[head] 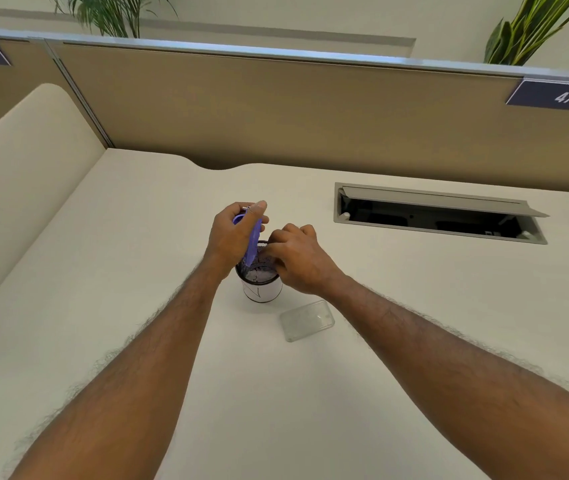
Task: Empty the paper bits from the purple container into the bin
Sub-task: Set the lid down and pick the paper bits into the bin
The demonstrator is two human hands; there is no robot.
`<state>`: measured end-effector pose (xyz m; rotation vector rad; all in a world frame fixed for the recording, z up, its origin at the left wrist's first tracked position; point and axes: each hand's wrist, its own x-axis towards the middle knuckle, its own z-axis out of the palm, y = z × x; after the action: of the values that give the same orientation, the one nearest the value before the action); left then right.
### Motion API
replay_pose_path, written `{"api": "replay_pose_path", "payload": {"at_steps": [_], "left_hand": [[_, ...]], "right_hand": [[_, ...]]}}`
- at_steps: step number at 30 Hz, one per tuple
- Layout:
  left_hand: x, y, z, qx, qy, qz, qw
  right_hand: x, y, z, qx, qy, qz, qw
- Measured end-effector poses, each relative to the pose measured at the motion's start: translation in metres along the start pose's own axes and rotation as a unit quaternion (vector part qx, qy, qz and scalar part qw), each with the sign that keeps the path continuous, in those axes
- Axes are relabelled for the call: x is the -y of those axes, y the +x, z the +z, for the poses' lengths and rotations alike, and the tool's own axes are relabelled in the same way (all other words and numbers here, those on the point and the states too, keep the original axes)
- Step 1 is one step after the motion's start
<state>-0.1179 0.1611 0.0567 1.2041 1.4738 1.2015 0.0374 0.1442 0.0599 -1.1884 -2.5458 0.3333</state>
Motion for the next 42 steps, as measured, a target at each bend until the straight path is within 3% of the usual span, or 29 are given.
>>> {"api": "replay_pose_path", "payload": {"at_steps": [3, 8, 21, 24, 28, 33, 38, 42], "left_hand": [[0.001, -0.002, -0.006, 0.028, -0.12, -0.041, 0.991], [0.002, -0.005, -0.012, 0.005, -0.264, -0.078, 0.961], [0.004, -0.009, -0.012, 0.002, -0.329, -0.074, 0.941], [0.006, -0.011, -0.012, 0.004, -0.294, -0.058, 0.954], [0.003, -0.012, -0.01, 0.015, -0.151, 0.017, 0.988], [0.003, -0.017, -0.003, 0.039, 0.004, 0.107, 0.993], [0.004, -0.014, 0.003, 0.087, 0.138, 0.183, 0.969], [0.007, -0.015, 0.007, 0.074, 0.106, 0.163, 0.978]], "right_hand": [[-0.002, -0.002, 0.0, -0.013, 0.017, 0.014, 1.0], [-0.002, -0.005, 0.001, -0.052, 0.036, 0.018, 0.998], [-0.001, -0.008, 0.0, -0.061, 0.032, -0.002, 0.998], [-0.002, -0.009, 0.0, -0.052, 0.016, -0.009, 0.998], [-0.007, -0.017, -0.001, -0.076, 0.034, 0.035, 0.996], [-0.024, -0.042, 0.002, -0.099, 0.07, 0.113, 0.986], [-0.039, -0.071, 0.02, -0.026, 0.049, 0.142, 0.988], [-0.048, -0.085, 0.034, 0.071, 0.051, 0.124, 0.988]]}}
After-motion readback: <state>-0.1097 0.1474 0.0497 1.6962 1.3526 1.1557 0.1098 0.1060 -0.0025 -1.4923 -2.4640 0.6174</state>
